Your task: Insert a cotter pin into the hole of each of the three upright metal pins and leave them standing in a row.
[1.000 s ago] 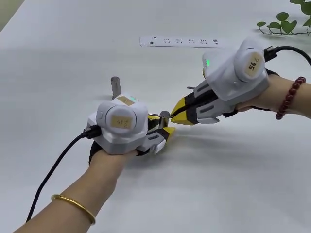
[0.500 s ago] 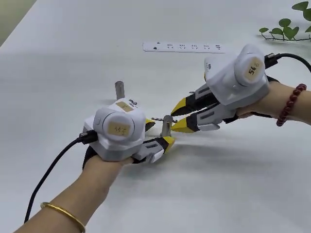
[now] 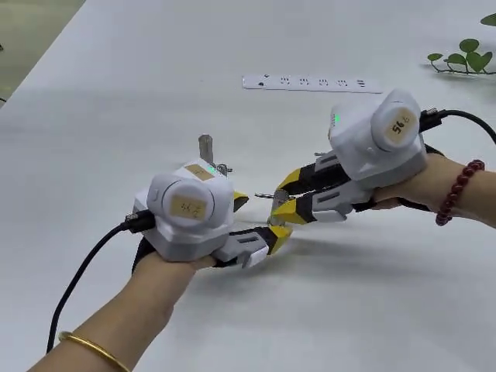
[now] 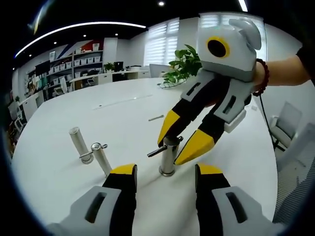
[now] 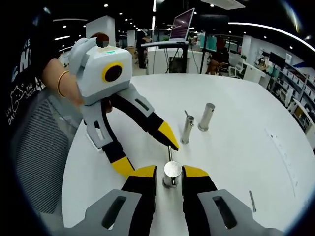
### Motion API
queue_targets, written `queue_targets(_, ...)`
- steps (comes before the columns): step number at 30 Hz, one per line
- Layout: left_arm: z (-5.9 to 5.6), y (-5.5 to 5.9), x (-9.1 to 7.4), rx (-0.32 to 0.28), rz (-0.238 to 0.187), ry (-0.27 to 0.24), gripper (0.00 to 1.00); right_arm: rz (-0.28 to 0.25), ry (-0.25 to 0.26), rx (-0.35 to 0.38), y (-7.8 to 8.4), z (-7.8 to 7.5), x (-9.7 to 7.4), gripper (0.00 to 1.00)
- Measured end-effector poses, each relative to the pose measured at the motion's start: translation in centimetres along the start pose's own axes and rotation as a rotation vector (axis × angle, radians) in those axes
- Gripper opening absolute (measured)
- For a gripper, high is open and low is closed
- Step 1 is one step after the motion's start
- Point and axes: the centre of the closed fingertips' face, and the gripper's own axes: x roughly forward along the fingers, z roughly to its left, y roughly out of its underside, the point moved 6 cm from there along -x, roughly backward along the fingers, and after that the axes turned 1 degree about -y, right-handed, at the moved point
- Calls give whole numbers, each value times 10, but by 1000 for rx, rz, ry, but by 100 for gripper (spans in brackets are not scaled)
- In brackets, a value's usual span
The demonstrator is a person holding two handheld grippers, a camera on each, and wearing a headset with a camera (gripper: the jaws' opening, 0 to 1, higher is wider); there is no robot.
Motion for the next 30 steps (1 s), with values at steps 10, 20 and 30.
queue_targets(10,0,-8,-13,-6,-23,-3,51,12,9,0,2,-3,8,9)
queue_targets(20,-2,-13,-28,-5,-40,-7,56,17,-14,18,1,-2,6,9)
queue_targets(30,2,-18,-44,-12,-64,-28,61,35,-42,-9,0,-2,6,8)
